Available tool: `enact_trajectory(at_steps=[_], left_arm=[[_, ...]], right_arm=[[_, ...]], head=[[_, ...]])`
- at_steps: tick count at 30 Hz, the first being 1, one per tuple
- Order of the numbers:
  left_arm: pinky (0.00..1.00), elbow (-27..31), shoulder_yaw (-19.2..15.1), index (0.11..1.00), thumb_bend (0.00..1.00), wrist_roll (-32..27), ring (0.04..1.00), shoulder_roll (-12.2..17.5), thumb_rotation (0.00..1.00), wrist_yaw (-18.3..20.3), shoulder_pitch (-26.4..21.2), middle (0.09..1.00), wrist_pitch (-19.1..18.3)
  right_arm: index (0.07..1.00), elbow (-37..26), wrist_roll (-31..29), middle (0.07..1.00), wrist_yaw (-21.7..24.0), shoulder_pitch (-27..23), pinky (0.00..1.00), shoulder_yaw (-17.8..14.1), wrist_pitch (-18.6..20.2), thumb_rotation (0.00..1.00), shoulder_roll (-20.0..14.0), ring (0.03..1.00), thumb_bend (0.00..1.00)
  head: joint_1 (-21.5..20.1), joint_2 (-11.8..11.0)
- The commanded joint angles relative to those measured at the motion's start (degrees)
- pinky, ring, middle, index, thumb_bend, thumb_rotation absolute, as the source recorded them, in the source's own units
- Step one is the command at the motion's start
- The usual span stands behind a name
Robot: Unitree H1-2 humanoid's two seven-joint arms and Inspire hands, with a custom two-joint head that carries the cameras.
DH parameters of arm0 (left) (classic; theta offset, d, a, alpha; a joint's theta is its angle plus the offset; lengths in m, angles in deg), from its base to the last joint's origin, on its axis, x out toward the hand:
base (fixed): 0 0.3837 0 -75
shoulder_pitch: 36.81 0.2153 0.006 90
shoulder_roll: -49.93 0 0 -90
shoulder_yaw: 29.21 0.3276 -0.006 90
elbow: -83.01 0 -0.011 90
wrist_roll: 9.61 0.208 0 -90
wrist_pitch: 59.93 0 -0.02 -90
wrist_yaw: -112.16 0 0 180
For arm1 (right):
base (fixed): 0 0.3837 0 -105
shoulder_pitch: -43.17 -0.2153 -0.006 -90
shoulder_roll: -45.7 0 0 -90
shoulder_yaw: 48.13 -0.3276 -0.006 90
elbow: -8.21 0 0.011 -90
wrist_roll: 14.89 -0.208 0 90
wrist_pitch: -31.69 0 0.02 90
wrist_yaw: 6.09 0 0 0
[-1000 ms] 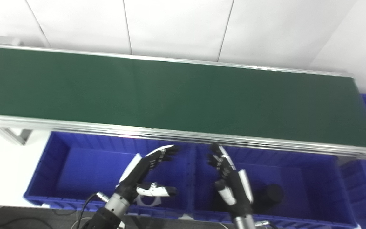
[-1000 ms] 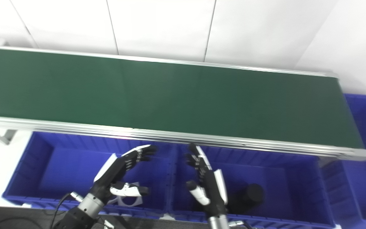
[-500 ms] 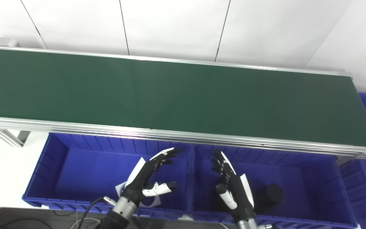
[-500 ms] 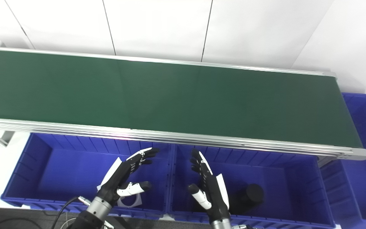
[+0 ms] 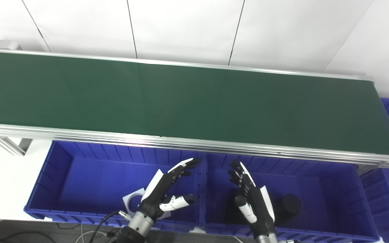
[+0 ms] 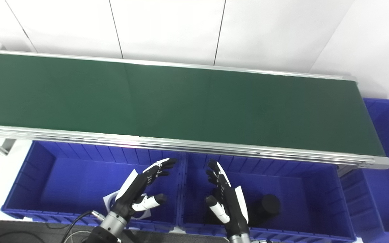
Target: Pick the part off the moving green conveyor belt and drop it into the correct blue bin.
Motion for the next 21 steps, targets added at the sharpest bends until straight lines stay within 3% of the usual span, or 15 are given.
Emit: enact_trajectory(at_steps=[1,2,8,21], left_arm=[[0.79,0.41,0.52,0.845,0.86,0.67,0.867,0.97,0.86,-2.51,-1.44,0.892,2.2],[0.79,0.25,0.64,0.85,0.87,0.48,0.869,1.37,0.88,-2.69,-1.58,0.895,2.2],[0.84,-0.98,0.74,0.864,0.83,-2.45,0.892,3.23,0.87,-1.99,-2.42,0.906,2.2],[0.84,-1.7,1.24,0.853,0.84,-3.38,0.885,4.23,0.85,-2.09,-2.5,0.894,2.2]], right_arm=[[0.95,-0.35,0.03,0.925,-0.4,-0.88,0.86,0.46,-2.91,0.94,0.28,0.886,0.94],[0.948,0.14,0.21,0.924,-0.55,-1.13,0.85,0.61,-2.91,0.94,0.51,0.881,0.95],[0.934,2.82,0.67,0.919,-2.19,-2.56,0.84,2.2,-2.92,0.9,1.72,0.878,0.95],[0.948,2.52,1.13,0.932,-3.89,-2.72,0.85,3.55,-2.91,0.93,1.98,0.892,0.98]], head=[[-2.53,-0.42],[-5.24,-0.94],[-10.34,-1.87],[-7.73,-0.84]])
